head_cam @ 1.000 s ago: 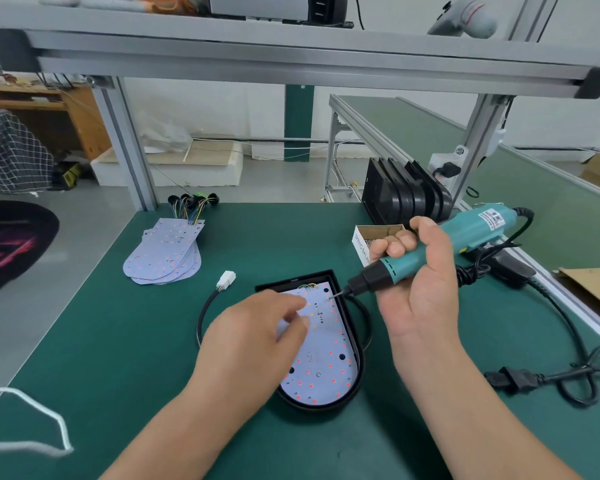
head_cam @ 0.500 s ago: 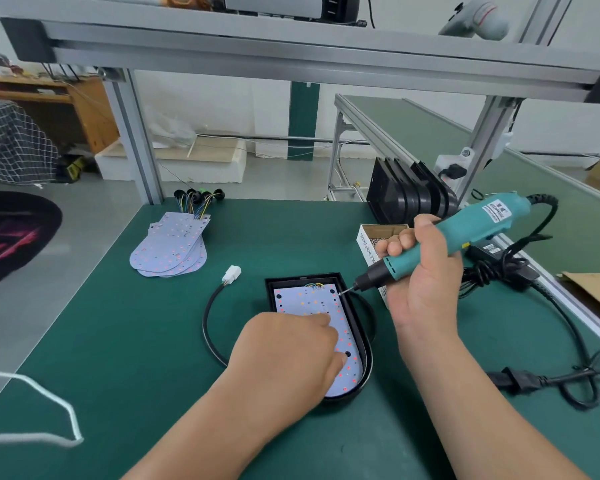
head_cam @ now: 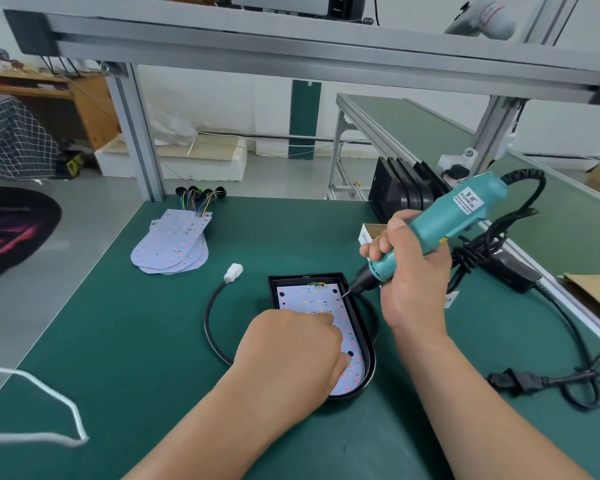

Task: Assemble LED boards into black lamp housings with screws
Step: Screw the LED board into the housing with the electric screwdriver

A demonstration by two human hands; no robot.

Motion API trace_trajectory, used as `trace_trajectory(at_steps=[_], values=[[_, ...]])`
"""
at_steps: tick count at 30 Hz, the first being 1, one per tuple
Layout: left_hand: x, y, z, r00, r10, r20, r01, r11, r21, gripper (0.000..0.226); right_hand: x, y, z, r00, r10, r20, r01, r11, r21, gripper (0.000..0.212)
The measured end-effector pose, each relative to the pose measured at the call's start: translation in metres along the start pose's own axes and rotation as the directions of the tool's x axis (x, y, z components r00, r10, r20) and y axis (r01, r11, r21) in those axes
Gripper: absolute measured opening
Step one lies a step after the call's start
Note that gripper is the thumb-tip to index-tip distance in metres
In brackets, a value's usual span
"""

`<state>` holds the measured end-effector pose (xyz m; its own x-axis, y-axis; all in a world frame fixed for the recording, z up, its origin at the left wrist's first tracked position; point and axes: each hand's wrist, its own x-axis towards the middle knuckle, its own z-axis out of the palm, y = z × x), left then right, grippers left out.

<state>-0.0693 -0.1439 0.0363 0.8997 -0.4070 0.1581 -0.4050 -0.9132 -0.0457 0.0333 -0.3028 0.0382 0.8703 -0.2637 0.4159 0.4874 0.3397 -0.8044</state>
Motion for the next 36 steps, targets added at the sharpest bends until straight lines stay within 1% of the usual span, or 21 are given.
trace_trajectory(at_steps=[2, 11, 17, 20, 22, 36], values=[[0.0004, -0.0003, 0.0009, 1.0, 0.006, 0.0, -0.006, 1.0, 0.004, 0.04, 0.0004, 0.0017, -0.0001, 1.0, -0.006, 0.007, 0.006, 1.0, -0.014, 0.004], [0.001, 0.0002, 0.001, 0.999, 0.016, -0.03, -0.016, 1.0, -0.012, 0.04, -0.0006, 0.0018, 0.0011, 0.999, -0.027, 0.04, 0.028, 0.999, -0.025, 0.009], [0.0013, 0.0011, -0.0001, 0.999, 0.009, -0.032, -0.01, 1.0, -0.023, 0.039, -0.0021, 0.001, 0.0015, 0.997, -0.038, 0.07, 0.041, 0.998, -0.05, 0.004], [0.0016, 0.0012, -0.0005, 1.0, 0.004, -0.029, -0.005, 1.0, -0.026, 0.037, -0.003, 0.0004, 0.0031, 0.994, -0.054, 0.091, 0.061, 0.995, -0.078, 0.01], [0.0017, 0.0011, -0.0002, 1.0, 0.001, -0.03, -0.002, 1.0, -0.031, 0.037, -0.0035, -0.0002, 0.0038, 0.993, -0.064, 0.097, 0.073, 0.994, -0.086, 0.009], [0.003, 0.0003, 0.0013, 0.999, 0.013, -0.042, -0.015, 0.999, -0.035, 0.037, -0.003, 0.0002, 0.0035, 0.993, -0.057, 0.107, 0.063, 0.996, -0.059, 0.006]])
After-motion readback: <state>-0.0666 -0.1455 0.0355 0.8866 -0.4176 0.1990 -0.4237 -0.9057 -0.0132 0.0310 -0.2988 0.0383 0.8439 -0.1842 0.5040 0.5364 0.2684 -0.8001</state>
